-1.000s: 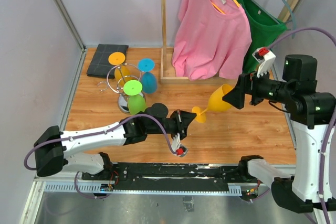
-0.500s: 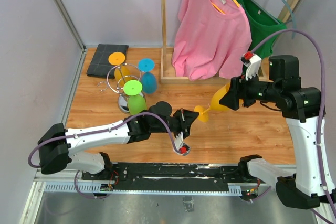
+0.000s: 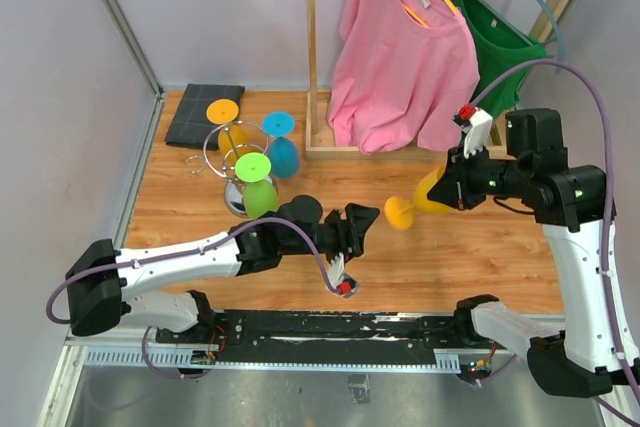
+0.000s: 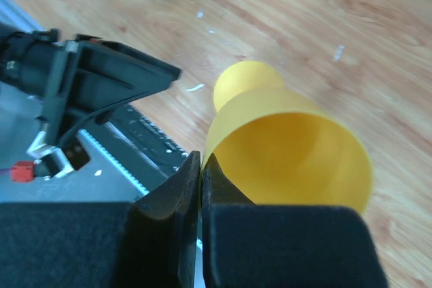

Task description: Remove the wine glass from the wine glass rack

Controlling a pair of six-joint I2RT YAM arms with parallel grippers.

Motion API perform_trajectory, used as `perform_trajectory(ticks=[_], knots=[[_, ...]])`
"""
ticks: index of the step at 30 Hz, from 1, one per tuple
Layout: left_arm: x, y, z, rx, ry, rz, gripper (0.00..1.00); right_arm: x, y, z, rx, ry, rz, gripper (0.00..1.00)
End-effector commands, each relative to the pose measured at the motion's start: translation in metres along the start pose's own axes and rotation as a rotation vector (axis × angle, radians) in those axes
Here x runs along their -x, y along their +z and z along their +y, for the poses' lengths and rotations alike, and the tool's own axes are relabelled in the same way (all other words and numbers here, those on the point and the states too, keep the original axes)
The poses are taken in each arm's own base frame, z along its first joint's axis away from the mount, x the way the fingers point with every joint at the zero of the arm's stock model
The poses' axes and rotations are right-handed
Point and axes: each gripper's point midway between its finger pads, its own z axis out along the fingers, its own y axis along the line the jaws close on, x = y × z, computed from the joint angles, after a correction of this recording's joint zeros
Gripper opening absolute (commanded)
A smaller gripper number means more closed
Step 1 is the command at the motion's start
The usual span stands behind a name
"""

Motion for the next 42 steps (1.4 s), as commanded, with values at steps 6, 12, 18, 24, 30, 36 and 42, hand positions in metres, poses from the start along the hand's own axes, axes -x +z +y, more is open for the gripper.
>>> perform_trajectory(ticks=[6,12,18,24,30,36,42], knots=[[-0.009,-0.024,-0.006,0.038,-0.067,0.095,0.99,0.01,-0.021,-0.016,-0.152,-0.04,-0.034,0.01],[-0.022,-0.052,0.016,0.132,-0.193,0.178,0.99,-0.011,-0.015,-0.053,-0.314,-0.027,0.081,0.01],[-0.055,-0.078,0.096,0.341,-0.628,0.293,0.99,-0.045,0.02,-0.106,-0.478,0.015,0.214,0.01],[-0.06,-0.098,0.137,0.429,-0.843,0.286,0.99,-0.048,0.032,-0.146,-0.637,0.007,0.242,0.01],[-0.056,-0.113,0.147,0.448,-0.955,0.263,0.99,-0.048,0.034,-0.179,-0.692,0.065,0.239,0.01],[-0.053,-0.12,0.143,0.448,-0.984,0.263,0.99,-0.058,0.029,-0.213,-0.729,0.154,0.195,0.01],[-0.051,-0.124,0.141,0.44,-1.0,0.259,0.99,-0.077,0.034,-0.236,-0.74,0.233,0.175,0.01]])
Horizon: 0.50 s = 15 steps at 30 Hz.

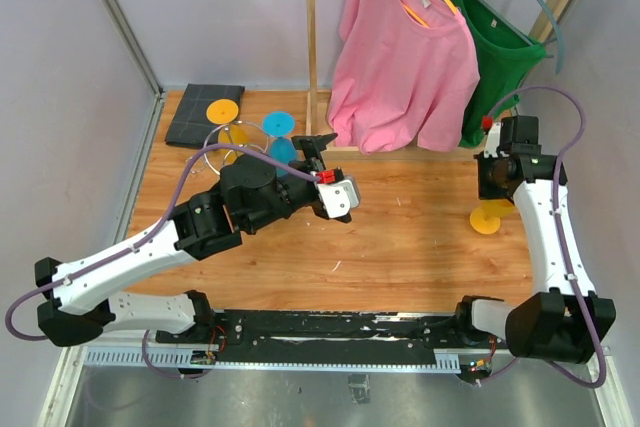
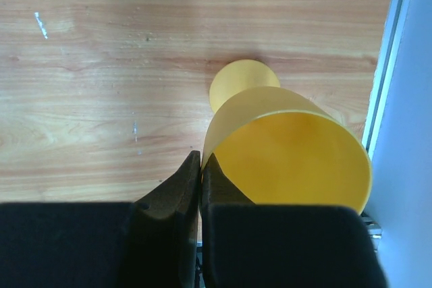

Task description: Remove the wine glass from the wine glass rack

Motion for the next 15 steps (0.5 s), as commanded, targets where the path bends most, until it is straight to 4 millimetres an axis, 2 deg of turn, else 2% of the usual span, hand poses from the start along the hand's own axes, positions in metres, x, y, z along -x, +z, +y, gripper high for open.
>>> perform_trajectory(ticks=[1,8,14,15], knots=[[0.011,-0.011,0.009,0.021,-0.042,-0.031,0.99,0.002,0.017,-0.006,0.019,0.039,-0.035,0.01],[0.01,-0.012,0.009,0.021,-0.056,-0.022,0.99,-0.003,0.041,-0.01,0.006,0.068,-0.011,0.01],[0.007,-0.014,0.009,0.021,-0.064,-0.004,0.99,0.003,0.048,-0.016,-0.008,0.079,-0.014,0.01],[0.007,-0.015,0.009,0.02,-0.066,-0.002,0.99,0.003,0.048,-0.016,-0.008,0.08,-0.011,0.05]])
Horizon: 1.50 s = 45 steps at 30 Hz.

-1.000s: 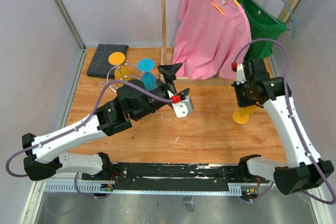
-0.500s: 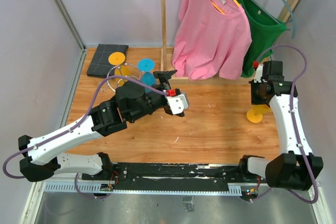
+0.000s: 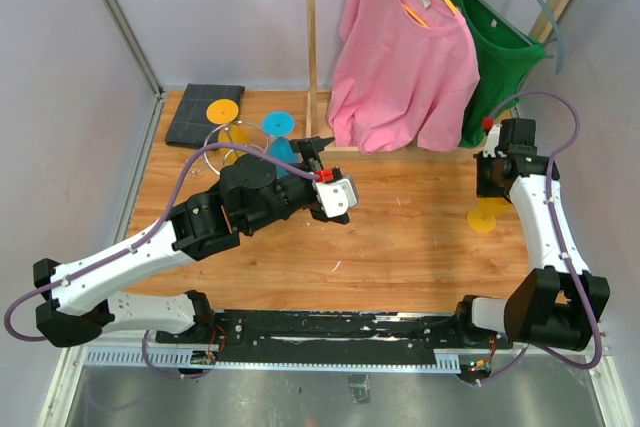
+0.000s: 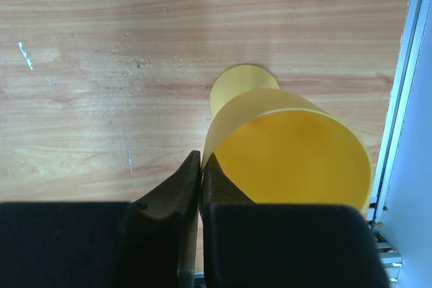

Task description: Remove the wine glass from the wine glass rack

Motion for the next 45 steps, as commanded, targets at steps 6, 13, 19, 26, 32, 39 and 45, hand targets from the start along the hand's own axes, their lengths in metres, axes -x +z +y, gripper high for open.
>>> perform_trajectory(ticks=[6,13,19,26,32,39,45], knots=[[0.007,-0.01,0.007,0.017,-0.036,-0.012,0.99,0.004,0.003,-0.006,-0.015,0.026,-0.007,0.43],[0.008,-0.01,0.007,0.014,-0.041,-0.013,0.99,0.014,-0.022,-0.007,-0.019,0.024,-0.056,0.71],[0.006,-0.012,0.009,0.031,-0.078,-0.003,0.99,0.034,-0.072,-0.011,-0.038,0.02,-0.144,0.77],[-0.014,-0.025,0.033,0.148,-0.165,0.072,0.99,0.043,-0.139,-0.018,-0.089,0.026,-0.277,0.81],[-0.053,-0.043,0.08,0.327,-0.303,0.192,0.99,0.041,-0.177,-0.018,-0.099,0.047,-0.351,0.82],[-0.105,-0.076,0.13,0.487,-0.471,0.295,0.99,0.044,-0.181,-0.013,-0.07,0.045,-0.376,0.83],[-0.127,-0.101,0.174,0.605,-0.553,0.316,0.98,0.049,-0.18,-0.006,-0.031,0.052,-0.39,0.83]])
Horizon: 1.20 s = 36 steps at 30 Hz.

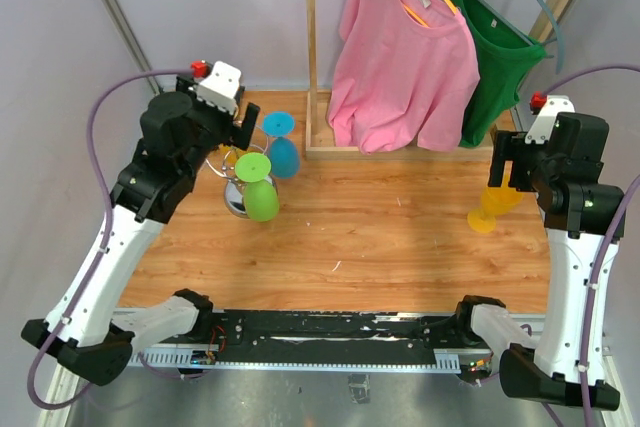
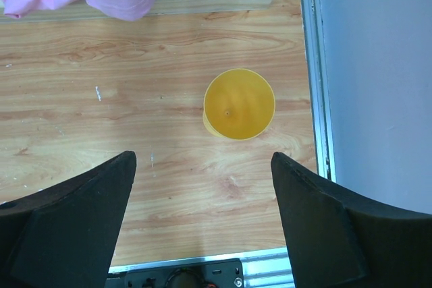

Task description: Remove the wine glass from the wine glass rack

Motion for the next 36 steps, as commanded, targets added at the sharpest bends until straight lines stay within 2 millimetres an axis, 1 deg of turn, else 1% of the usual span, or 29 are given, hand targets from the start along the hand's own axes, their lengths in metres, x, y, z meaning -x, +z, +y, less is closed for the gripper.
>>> perform_trajectory(ticks=[1,5,8,10,12,14,16,19,20,23,27,28,30,33,36], knots=[[0.015,0.0,0.031,0.034,-0.106,-0.039,0.98,0.001,-0.001,0.004,0.023,0.031,-0.005,0.83],[0.024,0.007,0.08,0.116,-0.194,-0.06,0.97,0.001,0.0,0.006,0.035,0.03,-0.003,0.83],[0.026,0.013,0.113,0.153,-0.276,-0.061,0.96,0.001,0.001,0.007,0.042,0.029,-0.002,0.83],[0.024,0.018,0.129,0.155,-0.334,-0.054,0.96,0.0,0.002,0.008,0.046,0.028,0.001,0.83],[0.02,0.022,0.136,0.136,-0.398,-0.035,0.96,-0.001,0.002,0.008,0.05,0.028,0.003,0.84],[0.011,0.029,0.136,0.096,-0.486,-0.003,0.96,-0.001,0.002,0.009,0.054,0.028,0.004,0.84],[0.001,0.034,0.13,0.039,-0.584,0.028,0.96,-0.001,0.003,0.01,0.056,0.029,0.004,0.84],[-0.017,0.042,0.12,-0.062,-0.767,0.07,0.94,0.0,0.002,0.01,0.06,0.029,0.003,0.84],[-0.025,0.045,0.122,-0.077,-0.837,0.082,0.93,0.0,0.002,0.01,0.06,0.029,0.003,0.84],[-0.041,0.052,0.117,-0.156,-1.028,0.097,0.91,-0.001,0.0,0.01,0.061,0.029,0.004,0.84],[-0.05,0.059,0.108,-0.211,-1.142,0.085,0.91,-0.004,-0.002,0.013,0.078,0.024,0.01,0.86],[-0.055,0.06,0.107,-0.211,-1.169,0.088,0.91,-0.003,-0.002,0.015,0.087,0.022,0.006,0.88],[-0.064,0.063,0.102,-0.217,-1.227,0.094,0.9,-0.003,-0.004,0.021,0.121,0.018,-0.003,1.0],[-0.074,0.067,0.098,-0.219,-1.283,0.079,0.91,0.001,-0.008,0.03,0.171,0.015,-0.029,0.98],[-0.089,0.072,0.095,-0.213,-1.328,0.091,0.91,0.007,-0.013,0.04,0.229,0.015,-0.067,0.99]])
